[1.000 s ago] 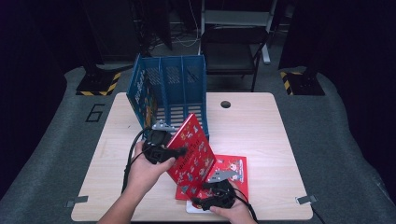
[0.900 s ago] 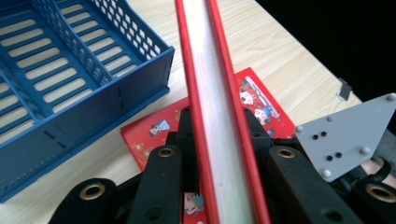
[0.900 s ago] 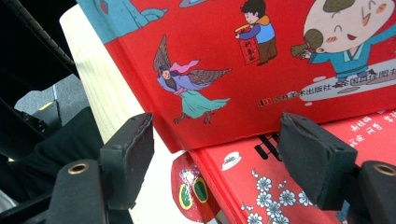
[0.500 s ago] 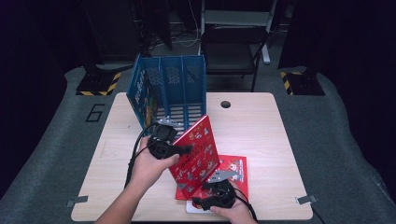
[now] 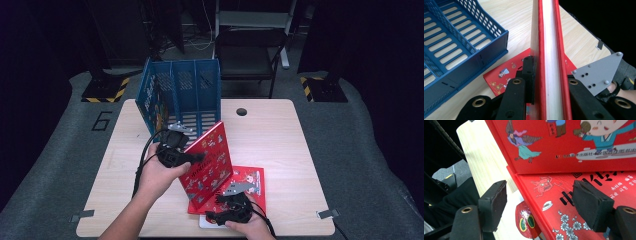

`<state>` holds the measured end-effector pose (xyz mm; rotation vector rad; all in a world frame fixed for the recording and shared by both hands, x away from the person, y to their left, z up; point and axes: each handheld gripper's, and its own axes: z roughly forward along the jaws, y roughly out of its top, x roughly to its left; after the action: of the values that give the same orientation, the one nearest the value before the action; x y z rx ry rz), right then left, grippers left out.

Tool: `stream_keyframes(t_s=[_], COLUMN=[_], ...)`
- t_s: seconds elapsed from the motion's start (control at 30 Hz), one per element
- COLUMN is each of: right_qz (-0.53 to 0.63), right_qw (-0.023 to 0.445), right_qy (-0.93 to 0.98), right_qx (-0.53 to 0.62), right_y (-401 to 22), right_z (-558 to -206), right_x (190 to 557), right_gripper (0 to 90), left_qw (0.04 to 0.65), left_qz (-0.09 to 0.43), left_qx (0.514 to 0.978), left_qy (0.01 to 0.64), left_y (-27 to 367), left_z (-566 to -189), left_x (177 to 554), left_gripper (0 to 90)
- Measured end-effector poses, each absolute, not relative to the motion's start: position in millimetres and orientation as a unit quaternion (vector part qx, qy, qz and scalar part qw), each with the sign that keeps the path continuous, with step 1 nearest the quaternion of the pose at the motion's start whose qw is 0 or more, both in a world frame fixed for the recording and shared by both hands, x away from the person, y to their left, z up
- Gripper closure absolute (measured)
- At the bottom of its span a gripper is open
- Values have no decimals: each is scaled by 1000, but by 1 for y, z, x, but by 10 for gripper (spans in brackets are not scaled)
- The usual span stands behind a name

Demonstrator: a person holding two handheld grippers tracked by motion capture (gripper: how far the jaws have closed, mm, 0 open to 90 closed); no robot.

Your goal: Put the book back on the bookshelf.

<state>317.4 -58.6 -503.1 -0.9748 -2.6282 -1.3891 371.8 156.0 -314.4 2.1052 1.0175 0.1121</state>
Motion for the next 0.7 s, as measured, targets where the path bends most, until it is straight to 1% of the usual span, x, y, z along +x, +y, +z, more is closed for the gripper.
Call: stream_keyframes(t_s=[0.07,0.17,0.5,0.6,0.63,0.7], right_qz=[-441,-445,-442,-445,-446,-445], right_qw=[16,2,-5,12,9,1], right_qy=[-838,-839,-841,-836,-834,-830], right_qx=[-322,-314,-313,-320,-323,-337], right_y=[-58,-59,-59,-57,-57,-57], right_z=[-502,-503,-504,-503,-503,-503], right_x=[315,317,318,316,316,315], right_gripper=[278,278,279,280,287,330], left_qw=[390,393,396,399,400,402], left_qz=[46,47,45,44,44,43], left_qx=[828,828,820,817,816,816], left_qy=[399,397,411,414,414,414], left_y=[157,160,167,167,166,164], left_z=[-312,-309,-305,-304,-304,-302], left_x=[372,373,380,382,383,383], left_gripper=[793,793,792,793,793,793])
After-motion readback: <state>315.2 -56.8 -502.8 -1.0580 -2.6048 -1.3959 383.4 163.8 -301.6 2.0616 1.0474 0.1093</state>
